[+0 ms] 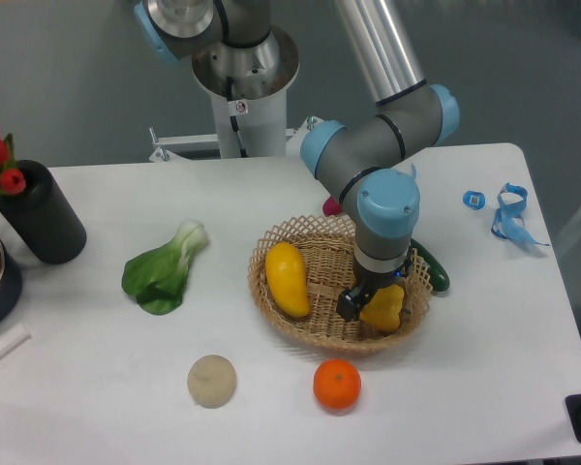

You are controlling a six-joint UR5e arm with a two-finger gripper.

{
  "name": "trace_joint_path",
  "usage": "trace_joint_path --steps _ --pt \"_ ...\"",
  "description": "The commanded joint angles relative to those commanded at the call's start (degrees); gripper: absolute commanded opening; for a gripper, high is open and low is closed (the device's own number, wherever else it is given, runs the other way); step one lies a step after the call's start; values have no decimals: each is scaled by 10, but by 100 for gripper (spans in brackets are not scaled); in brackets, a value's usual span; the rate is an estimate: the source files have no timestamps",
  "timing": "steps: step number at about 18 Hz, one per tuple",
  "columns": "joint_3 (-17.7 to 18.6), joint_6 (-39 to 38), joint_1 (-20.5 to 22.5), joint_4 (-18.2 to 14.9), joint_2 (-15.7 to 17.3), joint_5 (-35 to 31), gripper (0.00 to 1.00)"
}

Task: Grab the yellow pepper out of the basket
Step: 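Close the gripper on the yellow bell pepper, then lift the yellow bell pepper up and out of the basket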

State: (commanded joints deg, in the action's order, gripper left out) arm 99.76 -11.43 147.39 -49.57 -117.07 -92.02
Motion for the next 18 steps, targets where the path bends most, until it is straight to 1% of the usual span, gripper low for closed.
trace_joint_path --steps 3,4,5,6,9,13,15,17,18 --pt "-3 1 0 0 -1 -1 65" --pt "-3 1 0 0 -1 -4 59" --pt "-4 1 0 0 -1 -7 49" --pt "-5 3 0 0 0 -11 43" --pt "-9 4 0 -1 3 -14 36" --pt "-9 4 -2 -1 11 -11 36" --pt "-13 17 -7 -1 22 -13 35" --pt "-14 56 -10 -5 39 -14 24" --pt "-13 75 -10 -6 53 -12 23"
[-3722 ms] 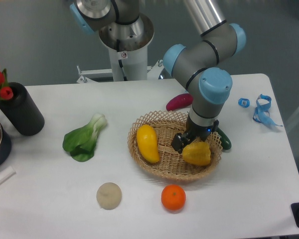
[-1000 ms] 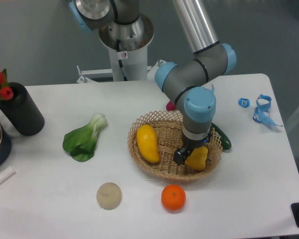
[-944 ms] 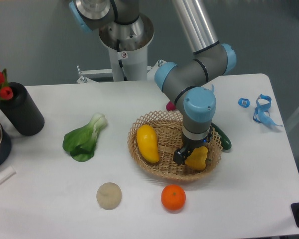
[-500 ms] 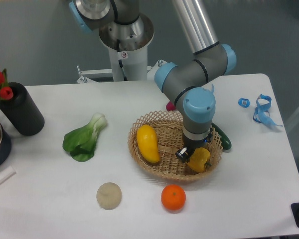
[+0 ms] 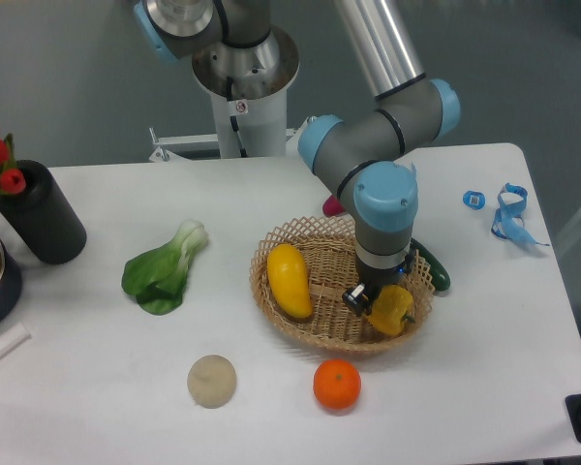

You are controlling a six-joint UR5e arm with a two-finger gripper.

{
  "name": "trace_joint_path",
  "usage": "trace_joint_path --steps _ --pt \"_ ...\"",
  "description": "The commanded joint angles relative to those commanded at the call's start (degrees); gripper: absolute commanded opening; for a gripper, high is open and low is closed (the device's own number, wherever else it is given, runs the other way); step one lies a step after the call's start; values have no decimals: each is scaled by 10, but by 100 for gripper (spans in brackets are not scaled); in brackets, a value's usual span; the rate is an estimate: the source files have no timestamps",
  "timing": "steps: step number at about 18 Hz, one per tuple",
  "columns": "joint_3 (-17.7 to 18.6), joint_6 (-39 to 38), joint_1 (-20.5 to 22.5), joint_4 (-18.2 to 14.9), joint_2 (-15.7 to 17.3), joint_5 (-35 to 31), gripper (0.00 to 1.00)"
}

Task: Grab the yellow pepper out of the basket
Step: 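Lift the yellow bell pepper up and out of the basket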

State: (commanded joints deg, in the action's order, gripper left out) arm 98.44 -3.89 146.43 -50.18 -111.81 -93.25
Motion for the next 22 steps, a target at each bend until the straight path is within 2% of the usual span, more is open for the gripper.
trace_joint_path --steps 4,6,9,11,15,19,22 --pt "-14 71 4 -2 26 11 23" --pt "-39 98 8 -2 25 25 24" --pt "-82 156 11 -2 7 25 24" --pt "-98 220 22 -3 -5 24 25" --pt "-136 356 73 -2 -50 26 25" --pt "-192 384 98 -3 -98 21 26" --pt "-195 384 111 -3 -98 28 26"
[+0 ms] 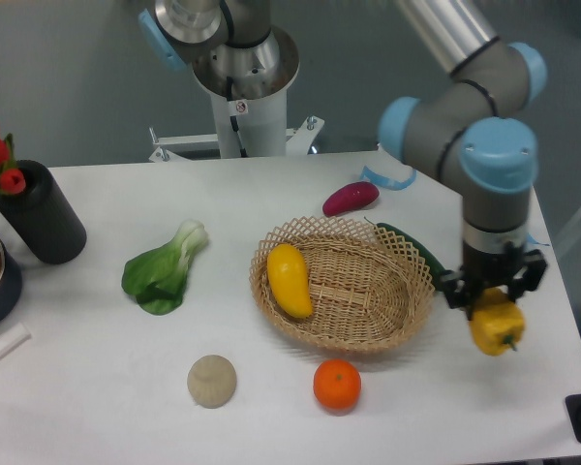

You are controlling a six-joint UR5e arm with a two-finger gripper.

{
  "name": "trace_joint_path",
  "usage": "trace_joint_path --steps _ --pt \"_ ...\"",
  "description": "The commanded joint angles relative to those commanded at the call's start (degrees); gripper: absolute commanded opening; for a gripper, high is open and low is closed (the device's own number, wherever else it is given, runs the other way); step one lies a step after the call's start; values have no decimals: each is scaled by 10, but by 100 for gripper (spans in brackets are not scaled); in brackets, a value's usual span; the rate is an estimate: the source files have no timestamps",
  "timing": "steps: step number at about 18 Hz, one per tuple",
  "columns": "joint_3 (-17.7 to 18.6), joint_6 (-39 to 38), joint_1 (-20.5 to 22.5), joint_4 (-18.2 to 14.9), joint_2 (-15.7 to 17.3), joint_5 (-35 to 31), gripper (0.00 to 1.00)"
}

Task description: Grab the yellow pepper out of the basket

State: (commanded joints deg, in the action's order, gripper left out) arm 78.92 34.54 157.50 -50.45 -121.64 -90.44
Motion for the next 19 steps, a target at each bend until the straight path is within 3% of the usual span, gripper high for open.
trace_joint_path --steps 8,11,19 --pt "7 54 2 -21 5 1 26" --pt "8 106 4 -51 4 -2 26" --pt "9 112 4 -52 6 -2 26"
